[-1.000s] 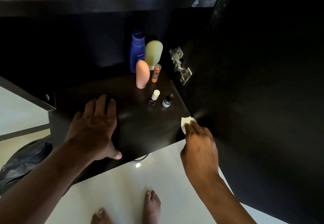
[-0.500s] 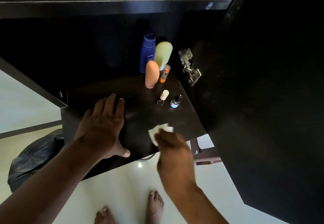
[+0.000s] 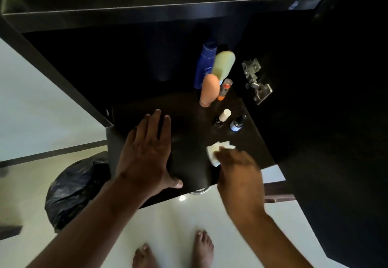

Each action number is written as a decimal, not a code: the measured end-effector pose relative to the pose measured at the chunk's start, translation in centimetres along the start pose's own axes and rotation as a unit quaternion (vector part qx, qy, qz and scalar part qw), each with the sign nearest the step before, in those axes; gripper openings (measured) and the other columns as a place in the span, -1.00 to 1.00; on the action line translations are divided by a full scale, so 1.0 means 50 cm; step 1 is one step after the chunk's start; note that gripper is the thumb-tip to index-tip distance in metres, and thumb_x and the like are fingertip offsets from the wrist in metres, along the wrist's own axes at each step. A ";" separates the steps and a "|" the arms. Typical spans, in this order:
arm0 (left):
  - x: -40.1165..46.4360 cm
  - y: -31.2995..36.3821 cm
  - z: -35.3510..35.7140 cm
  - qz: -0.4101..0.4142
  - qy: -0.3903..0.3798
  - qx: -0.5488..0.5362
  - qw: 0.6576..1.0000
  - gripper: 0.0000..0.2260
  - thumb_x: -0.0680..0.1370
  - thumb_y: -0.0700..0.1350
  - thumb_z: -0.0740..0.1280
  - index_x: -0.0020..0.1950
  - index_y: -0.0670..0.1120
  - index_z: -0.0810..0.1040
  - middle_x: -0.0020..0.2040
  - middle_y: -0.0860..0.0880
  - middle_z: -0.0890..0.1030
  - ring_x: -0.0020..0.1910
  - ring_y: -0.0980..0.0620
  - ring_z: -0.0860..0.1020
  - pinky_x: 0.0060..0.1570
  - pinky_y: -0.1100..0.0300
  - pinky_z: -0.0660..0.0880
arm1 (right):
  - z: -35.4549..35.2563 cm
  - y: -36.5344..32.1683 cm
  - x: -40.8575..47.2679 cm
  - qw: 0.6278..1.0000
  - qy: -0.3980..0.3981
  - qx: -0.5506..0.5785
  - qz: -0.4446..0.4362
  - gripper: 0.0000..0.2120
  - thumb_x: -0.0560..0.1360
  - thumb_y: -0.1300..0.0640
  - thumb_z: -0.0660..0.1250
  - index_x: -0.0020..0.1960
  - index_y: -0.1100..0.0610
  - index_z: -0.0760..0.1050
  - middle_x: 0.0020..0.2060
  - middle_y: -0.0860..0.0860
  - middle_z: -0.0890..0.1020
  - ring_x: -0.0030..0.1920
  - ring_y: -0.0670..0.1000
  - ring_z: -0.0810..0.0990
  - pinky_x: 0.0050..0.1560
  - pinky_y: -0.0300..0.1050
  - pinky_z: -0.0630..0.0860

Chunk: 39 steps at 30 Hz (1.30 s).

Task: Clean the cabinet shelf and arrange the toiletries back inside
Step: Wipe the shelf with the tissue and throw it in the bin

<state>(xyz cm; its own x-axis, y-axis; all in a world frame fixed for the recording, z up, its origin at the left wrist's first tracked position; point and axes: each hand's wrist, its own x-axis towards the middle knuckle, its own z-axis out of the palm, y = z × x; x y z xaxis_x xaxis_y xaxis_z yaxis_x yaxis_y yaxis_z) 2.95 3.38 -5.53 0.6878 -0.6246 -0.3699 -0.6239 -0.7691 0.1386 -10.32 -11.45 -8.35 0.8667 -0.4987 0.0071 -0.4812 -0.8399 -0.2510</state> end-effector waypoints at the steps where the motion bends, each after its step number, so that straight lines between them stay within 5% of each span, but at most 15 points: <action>1: -0.009 -0.008 0.006 -0.007 0.006 -0.018 1.000 0.33 0.27 0.42 0.51 0.65 -0.07 -0.31 0.66 -0.09 -0.29 0.66 -0.14 -0.15 0.63 -0.01 0.02 | 0.011 -0.029 -0.010 0.999 -0.004 0.014 -0.044 -0.56 0.16 0.39 0.41 -0.02 0.10 0.71 -0.02 0.02 0.73 -0.08 0.11 0.69 -0.18 -0.11 0.64; 4: -0.025 -0.043 0.006 -0.039 0.021 -0.061 0.997 0.25 0.27 0.40 0.53 0.68 -0.08 -0.12 0.67 -0.08 -0.09 0.65 -0.13 -0.02 0.60 0.03 0.07 | 0.041 -0.103 -0.006 0.988 -0.036 0.046 -0.145 -0.62 0.28 0.25 0.17 -0.04 0.05 0.68 0.07 -0.05 0.70 0.03 0.05 0.66 -0.18 -0.11 0.65; 7: -0.010 -0.080 -0.014 -0.055 0.039 -0.055 0.996 0.20 0.26 0.37 0.56 0.67 -0.08 0.00 0.66 -0.09 0.03 0.63 -0.14 0.07 0.57 0.02 0.18 | 0.056 -0.139 0.070 0.989 -0.029 0.032 -0.139 -0.62 0.25 0.25 0.16 -0.07 0.07 0.66 0.01 -0.04 0.69 0.02 0.10 0.64 -0.27 -0.10 0.63; 13: -0.005 -0.095 -0.021 -0.061 0.005 -0.014 0.998 0.20 0.29 0.36 0.55 0.67 -0.05 -0.08 0.65 -0.07 -0.03 0.62 -0.14 0.10 0.51 0.02 0.26 | 0.072 -0.208 0.250 0.995 0.025 0.005 -0.096 -0.79 0.24 0.40 0.41 -0.15 0.22 0.64 -0.17 0.12 0.65 -0.08 0.23 0.61 -0.26 -0.03 0.54; 18: -0.012 -0.107 -0.005 -0.055 0.030 -0.038 0.997 0.22 0.28 0.36 0.55 0.67 -0.04 -0.11 0.65 -0.05 -0.05 0.61 -0.10 0.09 0.52 0.06 0.23 | 0.081 -0.245 0.266 0.975 0.027 0.109 -0.190 -0.77 0.39 0.17 0.31 -0.06 0.14 0.71 -0.10 0.09 0.72 -0.06 0.19 0.67 -0.14 -0.07 0.57; 22: -0.013 -0.107 0.000 -0.054 0.052 -0.042 0.996 0.21 0.29 0.36 0.55 0.66 -0.05 -0.10 0.64 -0.06 -0.03 0.60 -0.10 0.09 0.53 0.07 0.20 | 0.043 -0.222 0.209 0.979 -0.057 0.029 -0.192 -0.71 0.42 0.19 0.33 0.10 0.04 0.67 0.02 0.01 0.69 0.06 0.13 0.64 -0.03 -0.06 0.61; 26: -0.011 -0.102 0.001 -0.058 0.052 -0.044 0.996 0.21 0.32 0.34 0.54 0.67 -0.07 -0.14 0.65 -0.08 -0.06 0.61 -0.13 0.05 0.55 0.05 0.17 | 0.034 -0.226 0.239 0.994 -0.019 -0.048 -0.098 -0.80 0.31 0.40 0.43 -0.07 0.27 0.64 -0.12 0.21 0.65 -0.09 0.30 0.61 -0.21 0.06 0.57; 29: -0.009 -0.098 -0.004 -0.063 0.050 -0.047 0.996 0.21 0.34 0.30 0.55 0.67 -0.09 -0.17 0.67 -0.08 -0.11 0.63 -0.15 0.02 0.59 0.03 0.11 | 0.045 -0.249 0.301 0.996 0.007 -0.025 -0.083 -0.82 0.39 0.41 0.37 -0.02 0.33 0.64 -0.12 0.29 0.65 -0.07 0.35 0.62 -0.20 0.13 0.58; 31: -0.012 -0.098 -0.005 -0.063 0.047 -0.057 0.995 0.21 0.35 0.28 0.56 0.67 -0.10 -0.19 0.67 -0.08 -0.12 0.64 -0.15 0.00 0.61 0.02 0.07 | 0.047 -0.268 0.330 0.994 -0.010 -0.058 -0.094 -0.87 0.44 0.38 0.36 -0.05 0.31 0.65 -0.19 0.26 0.68 -0.13 0.30 0.67 -0.22 0.04 0.57; 34: -0.034 -0.104 0.004 -0.073 0.085 -0.093 0.989 0.20 0.32 0.31 0.56 0.67 -0.08 -0.12 0.65 -0.06 0.00 0.62 -0.09 0.07 0.60 0.07 0.11 | 0.047 -0.314 0.341 0.987 0.009 -0.050 -0.150 -0.84 0.18 0.38 0.57 -0.38 0.22 0.60 -0.49 0.16 0.61 -0.50 0.17 0.61 -0.47 -0.22 0.36; 36: -0.059 -0.106 0.017 -0.096 0.113 -0.112 0.983 0.18 0.31 0.36 0.52 0.67 -0.09 -0.06 0.64 -0.05 0.07 0.62 -0.07 0.10 0.60 0.05 0.13 | 0.061 -0.345 0.331 0.976 -0.035 -0.047 -0.211 -0.97 0.41 0.26 0.48 -0.21 0.18 0.66 -0.29 0.14 0.69 -0.28 0.17 0.67 -0.32 -0.16 0.36; 39: -0.087 -0.105 0.035 -0.127 0.129 -0.115 0.977 0.15 0.29 0.42 0.49 0.65 -0.16 0.09 0.61 -0.12 0.24 0.57 -0.13 0.26 0.55 -0.04 0.27 | 0.087 -0.373 0.332 0.964 -0.133 -0.035 -0.229 -0.85 0.60 0.18 0.29 0.04 0.16 0.63 -0.05 0.11 0.69 -0.02 0.12 0.66 -0.03 -0.09 0.47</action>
<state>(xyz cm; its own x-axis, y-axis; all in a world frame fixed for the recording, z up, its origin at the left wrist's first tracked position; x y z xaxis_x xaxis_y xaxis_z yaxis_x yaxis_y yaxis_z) 2.59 10.40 -6.25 0.8985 -0.4004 -0.1798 -0.3419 -0.8954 0.2853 13.64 -3.13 -7.75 0.9888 -0.0076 -0.1492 -0.0398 -0.9760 -0.2141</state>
